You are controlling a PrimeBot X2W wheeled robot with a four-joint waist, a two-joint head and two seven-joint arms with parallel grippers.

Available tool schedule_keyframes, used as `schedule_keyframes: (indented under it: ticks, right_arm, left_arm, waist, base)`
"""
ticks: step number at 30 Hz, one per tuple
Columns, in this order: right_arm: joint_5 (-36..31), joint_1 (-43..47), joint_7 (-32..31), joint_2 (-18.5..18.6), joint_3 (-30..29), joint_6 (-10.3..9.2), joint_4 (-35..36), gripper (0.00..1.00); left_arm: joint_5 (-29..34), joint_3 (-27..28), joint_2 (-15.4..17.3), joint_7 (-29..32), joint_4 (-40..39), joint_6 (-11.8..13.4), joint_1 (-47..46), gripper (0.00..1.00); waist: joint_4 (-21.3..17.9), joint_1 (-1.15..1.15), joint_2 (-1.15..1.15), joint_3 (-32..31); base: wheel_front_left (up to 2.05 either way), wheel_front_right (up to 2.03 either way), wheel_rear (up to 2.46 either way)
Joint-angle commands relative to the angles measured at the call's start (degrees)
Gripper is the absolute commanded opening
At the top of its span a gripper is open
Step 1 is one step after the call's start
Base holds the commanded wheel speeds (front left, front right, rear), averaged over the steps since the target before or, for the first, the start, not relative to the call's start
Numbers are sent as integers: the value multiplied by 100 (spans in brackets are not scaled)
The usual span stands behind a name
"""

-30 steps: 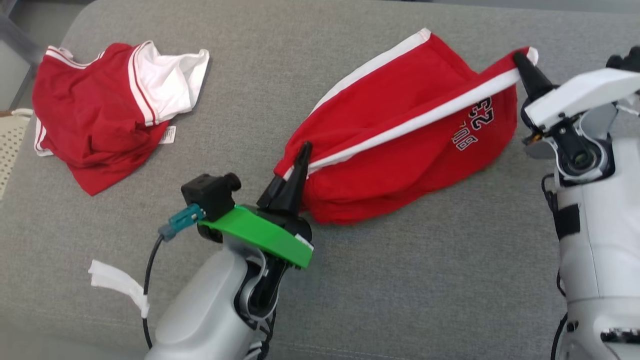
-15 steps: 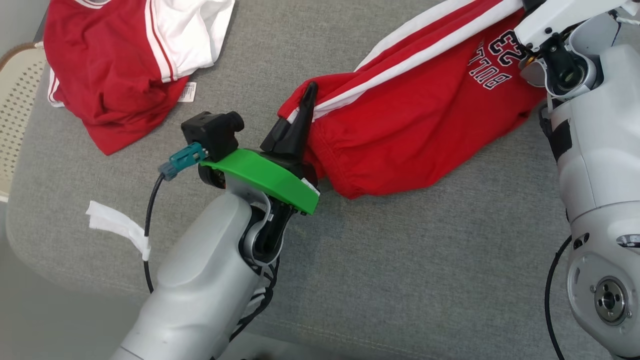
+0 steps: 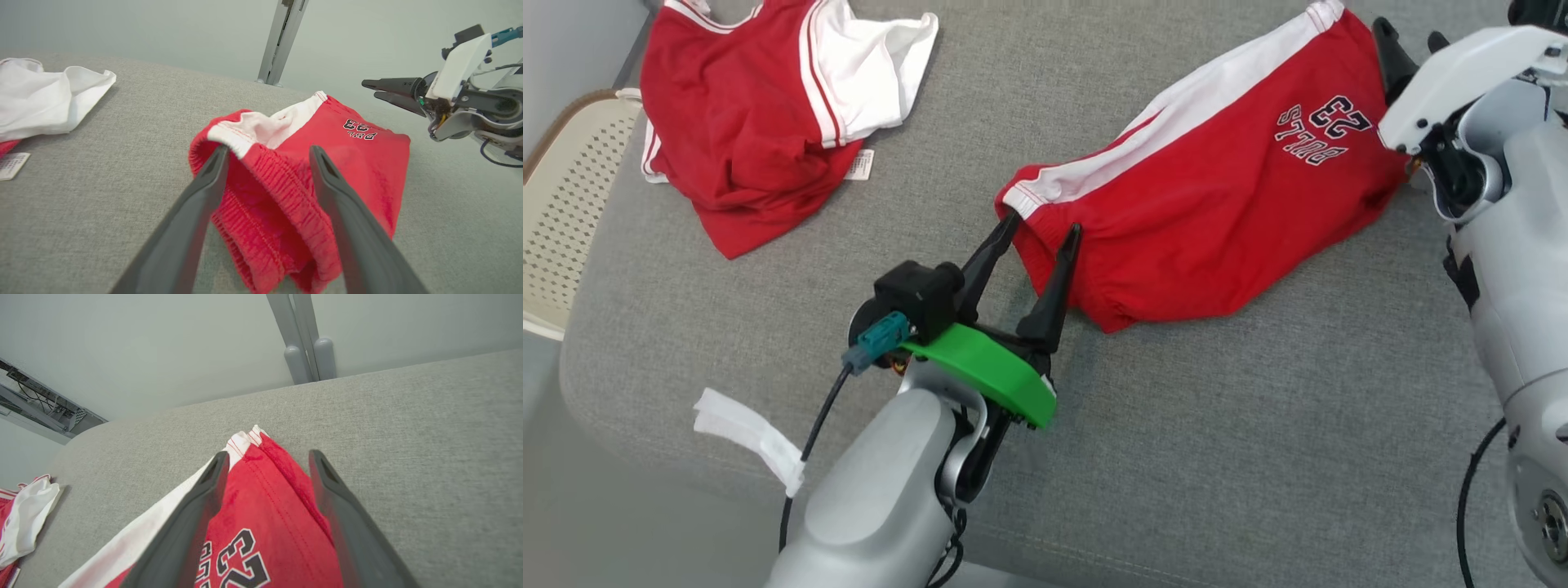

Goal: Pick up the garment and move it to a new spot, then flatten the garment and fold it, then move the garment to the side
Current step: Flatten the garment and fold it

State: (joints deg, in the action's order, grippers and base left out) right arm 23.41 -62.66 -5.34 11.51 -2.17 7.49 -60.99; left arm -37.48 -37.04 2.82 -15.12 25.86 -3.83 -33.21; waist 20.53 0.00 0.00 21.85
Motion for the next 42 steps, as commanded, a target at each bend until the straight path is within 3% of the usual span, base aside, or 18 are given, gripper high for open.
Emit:
schedule_keyframes:
  ticks: [1, 11, 22, 23, 24, 26, 33, 42]
  right_arm:
    - [60, 181, 36, 97, 120, 1, 37, 100]
    - [418, 675, 31, 703, 754, 0, 9, 100]
    - [484, 868, -58, 880, 1422, 0, -191, 100]
    - [523, 893, -100, 879, 1475, 0, -197, 91]
    - [589, 909, -151, 871, 1528, 0, -200, 64]
    - [675, 942, -211, 877, 1622, 0, -176, 0]
    - [1055, 1063, 35, 935, 1750, -5, -63, 0]
    - [1927, 1843, 430, 1128, 1699, -5, 242, 0]
  left_arm:
    - [164, 67, 39, -2, -58, 45, 142, 100]
    - [697, 1047, 157, -2, -1040, 195, 1002, 100]
    - [1587, 2528, 52, -2, -1948, 242, 2000, 100]
    - [1626, 2606, 45, -2, -1970, 226, 2071, 100]
    - [1675, 2703, 35, -2, -1993, 204, 2142, 100]
    - [1736, 2827, 19, -2, -2018, 161, 2227, 100]
    - [1678, 2808, 10, -2, -1997, 176, 2354, 100]
    - [1951, 2950, 13, -2, -1920, 99, 2543, 100]
  waist:
    - [11, 0, 0, -193]
    - [189, 0, 0, -225]
    - [316, 0, 0, -152]
    - [313, 0, 0, -156]
    - [309, 0, 0, -160]
    - [306, 0, 0, -167]
    - [198, 0, 0, -309]
    - [-276, 0, 0, -800]
  base:
    - [0, 0, 0]
    - [0, 0, 0]
    - [0, 0, 0]
    - [0, 0, 0]
    - [0, 0, 0]
    - [0, 0, 0]
    - [0, 0, 0]
    - [0, 0, 0]
